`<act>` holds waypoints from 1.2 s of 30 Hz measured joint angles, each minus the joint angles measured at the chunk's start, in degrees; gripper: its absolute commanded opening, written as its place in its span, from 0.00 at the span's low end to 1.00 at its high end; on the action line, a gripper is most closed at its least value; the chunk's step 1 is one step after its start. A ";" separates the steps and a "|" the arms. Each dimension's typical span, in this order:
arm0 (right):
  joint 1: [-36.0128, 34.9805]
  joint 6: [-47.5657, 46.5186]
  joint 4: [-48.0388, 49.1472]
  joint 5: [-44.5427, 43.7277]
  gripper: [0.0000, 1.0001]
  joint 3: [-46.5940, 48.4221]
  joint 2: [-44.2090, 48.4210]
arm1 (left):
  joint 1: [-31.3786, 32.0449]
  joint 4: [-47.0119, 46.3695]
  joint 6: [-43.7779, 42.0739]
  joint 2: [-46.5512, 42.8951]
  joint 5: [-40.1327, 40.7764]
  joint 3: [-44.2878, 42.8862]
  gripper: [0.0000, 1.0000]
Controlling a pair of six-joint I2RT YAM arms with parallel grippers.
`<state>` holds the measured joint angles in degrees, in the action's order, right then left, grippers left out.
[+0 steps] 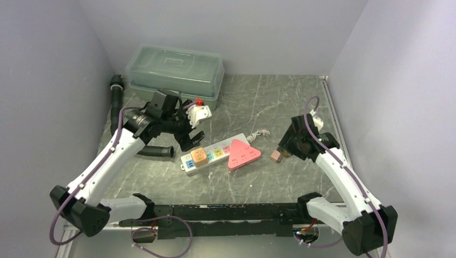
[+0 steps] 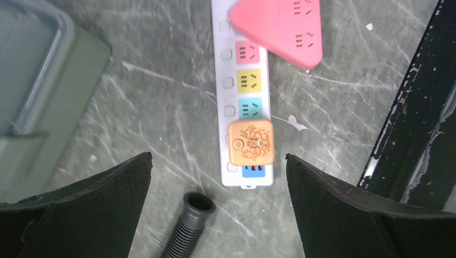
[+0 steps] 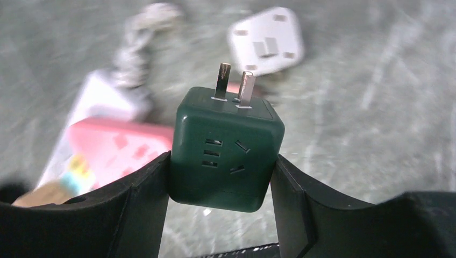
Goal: Insert the plug
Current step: Pick up the plug from the center of the board.
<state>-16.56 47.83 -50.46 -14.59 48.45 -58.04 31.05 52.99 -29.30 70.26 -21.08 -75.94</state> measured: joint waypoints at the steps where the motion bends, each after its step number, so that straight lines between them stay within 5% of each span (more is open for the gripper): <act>1: -0.44 -1.92 0.11 2.34 0.26 2.05 0.81 | -0.02 -0.87 -1.68 -1.33 -0.94 0.81 1.00; 14: -21.55 -21.73 14.10 33.55 0.26 23.65 -12.96 | 0.00 -7.69 -24.81 -9.49 -9.99 5.49 1.00; 26: -24.79 -32.57 15.82 56.13 0.30 33.53 -21.14 | 0.04 -12.00 -38.73 -27.06 -14.71 18.21 1.00; 36: -29.75 -36.00 13.11 61.26 0.30 41.94 -30.58 | 0.04 -16.61 -47.45 -28.63 -20.26 20.70 1.00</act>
<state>-46.30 11.84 -37.34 46.68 90.39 -88.62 31.09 36.38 -76.75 41.63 -41.34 -55.24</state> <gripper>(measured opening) 0.643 0.996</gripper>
